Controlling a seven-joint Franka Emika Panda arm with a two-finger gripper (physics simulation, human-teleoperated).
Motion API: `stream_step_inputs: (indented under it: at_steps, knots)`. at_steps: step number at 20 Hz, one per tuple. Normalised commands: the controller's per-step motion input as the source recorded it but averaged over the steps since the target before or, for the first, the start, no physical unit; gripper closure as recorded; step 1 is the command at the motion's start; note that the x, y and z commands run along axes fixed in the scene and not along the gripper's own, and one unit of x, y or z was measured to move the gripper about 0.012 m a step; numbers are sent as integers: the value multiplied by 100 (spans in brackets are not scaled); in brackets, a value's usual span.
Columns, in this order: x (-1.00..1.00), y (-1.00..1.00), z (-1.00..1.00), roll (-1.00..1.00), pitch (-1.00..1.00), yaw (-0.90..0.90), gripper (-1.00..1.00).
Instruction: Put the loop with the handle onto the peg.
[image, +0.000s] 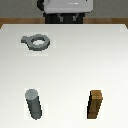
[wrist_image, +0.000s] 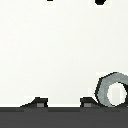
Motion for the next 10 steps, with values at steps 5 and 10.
stream_step_inputs:
  at_steps: [5, 10]
  knots:
    - [0, 0, 0, 0, 0, 0, -100]
    - [0, -40, 0, 0, 0, 0, -100]
